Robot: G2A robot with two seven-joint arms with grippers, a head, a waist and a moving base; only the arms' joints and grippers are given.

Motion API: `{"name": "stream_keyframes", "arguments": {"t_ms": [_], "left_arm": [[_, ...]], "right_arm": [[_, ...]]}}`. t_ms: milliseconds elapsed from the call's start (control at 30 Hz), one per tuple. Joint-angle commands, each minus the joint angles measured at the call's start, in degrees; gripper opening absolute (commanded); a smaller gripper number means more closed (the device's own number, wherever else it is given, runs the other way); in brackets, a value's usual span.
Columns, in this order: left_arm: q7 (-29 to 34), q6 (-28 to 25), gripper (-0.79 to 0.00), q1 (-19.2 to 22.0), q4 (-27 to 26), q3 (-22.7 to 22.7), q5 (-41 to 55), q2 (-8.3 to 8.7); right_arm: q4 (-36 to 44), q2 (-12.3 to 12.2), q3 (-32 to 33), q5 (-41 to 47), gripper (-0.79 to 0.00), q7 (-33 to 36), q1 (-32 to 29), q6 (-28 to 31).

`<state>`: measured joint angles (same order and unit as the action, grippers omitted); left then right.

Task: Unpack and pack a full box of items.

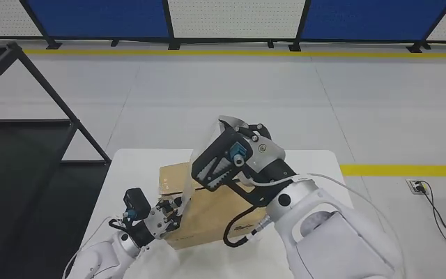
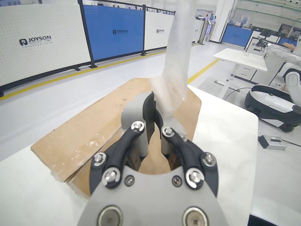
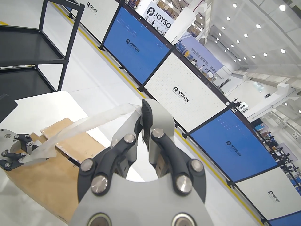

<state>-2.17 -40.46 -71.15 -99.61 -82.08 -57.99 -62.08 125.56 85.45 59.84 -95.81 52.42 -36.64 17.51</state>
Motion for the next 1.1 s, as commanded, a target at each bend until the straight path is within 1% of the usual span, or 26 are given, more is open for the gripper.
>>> {"name": "stream_keyframes", "arguments": {"t_ms": [0, 100, 133, 167, 200, 233, 267, 467, 533, 633, 733, 800, 900, 967, 1000, 1067], "left_arm": [[0.2, -0.3, -0.785, -0.5, -0.4, -0.6, 0.2, 0.11], [-0.1, -0.2, -0.785, -1.0, -0.7, -1.2, -0.3, 0.2], [-0.3, 0.1, -0.683, -1.1, -0.7, -1.3, -0.2, 0.2], [-0.3, 0.4, -0.437, -1.2, -0.7, -1.4, -0.3, 0.2], [-0.5, 0.7, -0.154, -1.2, -0.7, -1.4, -0.3, 0.19], [-0.6, 0.9, -0.015, -1.2, -0.6, -1.4, -0.2, 0.17], [-0.6, 1.1, 0.0, -1.1, -0.6, -1.3, -0.4, 0.16], [-0.7, 1.5, 0.0, -0.7, -0.5, -0.5, -0.7, 0.07], [-0.7, 1.6, -0.022, -0.4, -0.3, -0.3, -0.8, 0.04], [-0.9, 1.6, -0.022, 0.0, 0.0, -0.1, -0.7, 0.0], [-1.2, 1.7, -0.068, 0.3, 0.1, 0.0, -0.8, -0.03], [-1.3, 1.8, -0.083, 0.5, 0.2, 0.2, -0.9, -0.05], [-1.4, 1.4, -0.163, 0.9, 0.2, 0.6, -1.5, -0.08], [-1.6, 0.9, -0.323, 1.0, 0.1, 0.9, -2.1, -0.08], [-1.7, 0.8, -0.379, 1.1, 0.0, 1.1, -2.3, -0.08], [-1.9, 0.7, -0.449, 1.2, -0.1, 1.3, -2.6, -0.09]], "right_arm": [[-0.3, 0.1, 0.2, 0.2, -0.785, 0.1, 0.0, -0.1], [-0.5, 0.2, 0.5, 0.7, -0.785, 0.1, 0.1, -0.2], [-0.6, 0.2, 0.6, 0.8, -0.785, 0.1, 0.1, -0.2], [-0.6, 0.2, 0.6, 1.0, -0.785, 0.1, 0.2, -0.1], [-0.6, 0.3, 0.7, 1.1, -0.785, 0.1, 0.3, -0.1], [-0.6, 0.3, 0.7, 1.3, -0.785, 0.0, 0.3, -0.1], [-0.6, 0.3, 0.7, 1.6, -0.785, -0.1, 0.4, -0.2], [-0.6, 0.5, 0.8, 1.9, -0.785, 0.1, 0.6, 0.1], [-0.6, 0.6, 0.8, 2.1, -0.785, 0.0, 0.6, 0.1], [-0.6, 0.6, 0.9, 2.2, -0.785, 0.0, 0.5, 0.1], [-0.5, 0.7, 1.0, 2.6, -0.785, 0.0, 0.4, 0.1], [-0.5, 0.7, 1.0, 2.7, -0.785, 0.0, 0.4, 0.2], [-0.6, 0.8, 1.1, 2.7, -0.785, 0.0, 0.3, 0.3], [-0.7, 0.8, 1.1, 2.9, -0.785, -0.1, 0.2, 0.3], [-0.7, 0.8, 1.1, 2.9, -0.785, -0.2, 0.2, 0.3], [-0.8, 0.9, 1.2, 3.0, -0.785, -0.2, 0.1, 0.4]]}}
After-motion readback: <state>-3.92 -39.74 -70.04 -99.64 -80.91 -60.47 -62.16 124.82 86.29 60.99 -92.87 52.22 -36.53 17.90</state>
